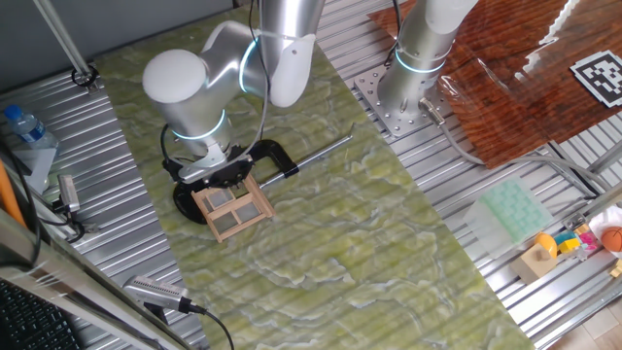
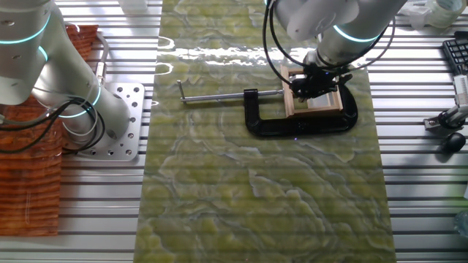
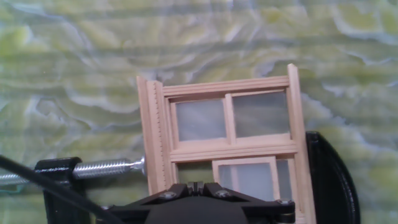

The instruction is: Open a sliding window

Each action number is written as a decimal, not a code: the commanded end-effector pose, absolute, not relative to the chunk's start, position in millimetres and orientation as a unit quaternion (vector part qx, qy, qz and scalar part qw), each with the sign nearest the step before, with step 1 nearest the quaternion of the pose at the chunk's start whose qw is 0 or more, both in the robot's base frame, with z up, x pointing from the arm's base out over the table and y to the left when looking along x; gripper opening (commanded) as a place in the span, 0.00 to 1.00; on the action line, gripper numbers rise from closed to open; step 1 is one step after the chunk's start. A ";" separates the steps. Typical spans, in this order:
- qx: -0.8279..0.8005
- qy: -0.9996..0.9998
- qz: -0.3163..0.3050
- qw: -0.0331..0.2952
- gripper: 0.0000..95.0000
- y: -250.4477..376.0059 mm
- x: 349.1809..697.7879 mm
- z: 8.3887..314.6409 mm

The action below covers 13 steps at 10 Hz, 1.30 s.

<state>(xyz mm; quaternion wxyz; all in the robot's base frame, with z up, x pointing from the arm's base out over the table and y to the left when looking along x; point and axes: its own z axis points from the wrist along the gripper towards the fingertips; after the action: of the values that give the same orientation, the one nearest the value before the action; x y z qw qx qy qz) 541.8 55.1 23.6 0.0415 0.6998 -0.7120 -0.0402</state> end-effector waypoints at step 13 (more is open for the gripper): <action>0.699 -0.715 -0.023 0.026 0.00 57.7 545.9 16.4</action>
<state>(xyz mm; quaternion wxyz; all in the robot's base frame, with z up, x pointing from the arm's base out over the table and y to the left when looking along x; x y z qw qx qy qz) 546.1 58.2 17.4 0.0256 0.6986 -0.7147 -0.0214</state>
